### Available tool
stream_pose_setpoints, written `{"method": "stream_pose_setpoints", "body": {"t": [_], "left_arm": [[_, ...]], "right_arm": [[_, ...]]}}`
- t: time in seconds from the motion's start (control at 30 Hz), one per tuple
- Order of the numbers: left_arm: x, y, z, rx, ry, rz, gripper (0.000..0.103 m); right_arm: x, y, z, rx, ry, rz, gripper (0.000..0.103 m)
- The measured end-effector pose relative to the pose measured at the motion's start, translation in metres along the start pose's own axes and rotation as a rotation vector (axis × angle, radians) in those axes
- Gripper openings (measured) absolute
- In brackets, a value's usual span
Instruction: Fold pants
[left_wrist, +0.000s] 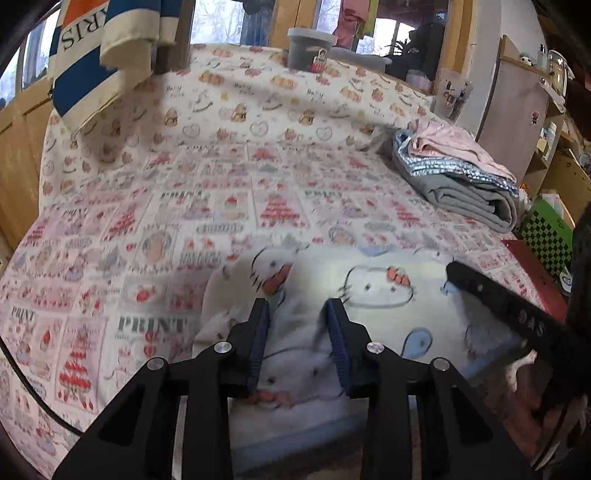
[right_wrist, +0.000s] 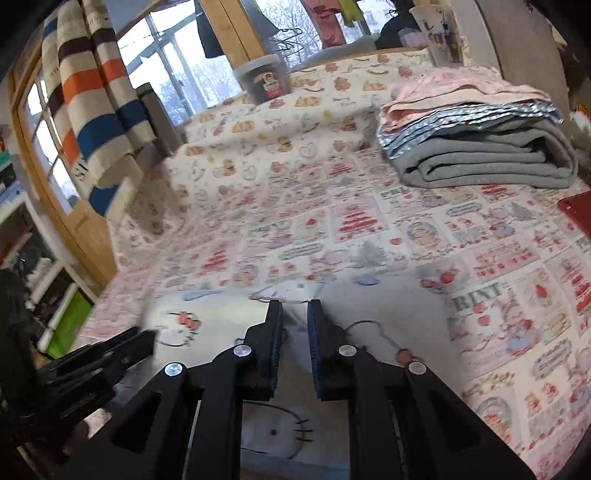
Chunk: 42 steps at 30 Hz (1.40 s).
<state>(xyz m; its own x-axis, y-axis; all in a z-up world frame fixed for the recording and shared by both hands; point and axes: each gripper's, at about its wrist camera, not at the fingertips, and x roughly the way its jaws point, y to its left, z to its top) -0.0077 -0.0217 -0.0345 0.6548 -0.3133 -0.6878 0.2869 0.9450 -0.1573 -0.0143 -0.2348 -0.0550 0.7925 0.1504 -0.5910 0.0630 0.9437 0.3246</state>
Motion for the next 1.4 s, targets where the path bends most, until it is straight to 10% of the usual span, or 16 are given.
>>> {"method": "stream_pose_setpoints", "body": {"t": [0.47, 0.7, 1.1, 1.23, 1.4], "left_arm": [[-0.041, -0.007, 0.010, 0.054, -0.127, -0.012, 0.032], [0.007, -0.010, 0.003, 0.053, 0.009, 0.032, 0.029], [-0.026, -0.003, -0.019, 0.090, -0.081, 0.065, 0.030], [-0.056, -0.002, -0.028, 0.107, -0.181, 0.117, 0.039], [-0.077, 0.007, -0.029, 0.087, -0.262, 0.162, 0.076]], "right_arm": [[-0.039, -0.019, 0.010, 0.030, -0.049, 0.117, 0.015], [-0.010, -0.002, -0.005, -0.023, 0.053, 0.086, 0.015], [-0.028, -0.014, -0.019, -0.070, 0.032, 0.117, 0.016], [-0.062, -0.029, -0.023, -0.056, -0.059, 0.087, 0.063], [-0.095, -0.045, -0.019, -0.051, -0.179, 0.049, 0.069]]}}
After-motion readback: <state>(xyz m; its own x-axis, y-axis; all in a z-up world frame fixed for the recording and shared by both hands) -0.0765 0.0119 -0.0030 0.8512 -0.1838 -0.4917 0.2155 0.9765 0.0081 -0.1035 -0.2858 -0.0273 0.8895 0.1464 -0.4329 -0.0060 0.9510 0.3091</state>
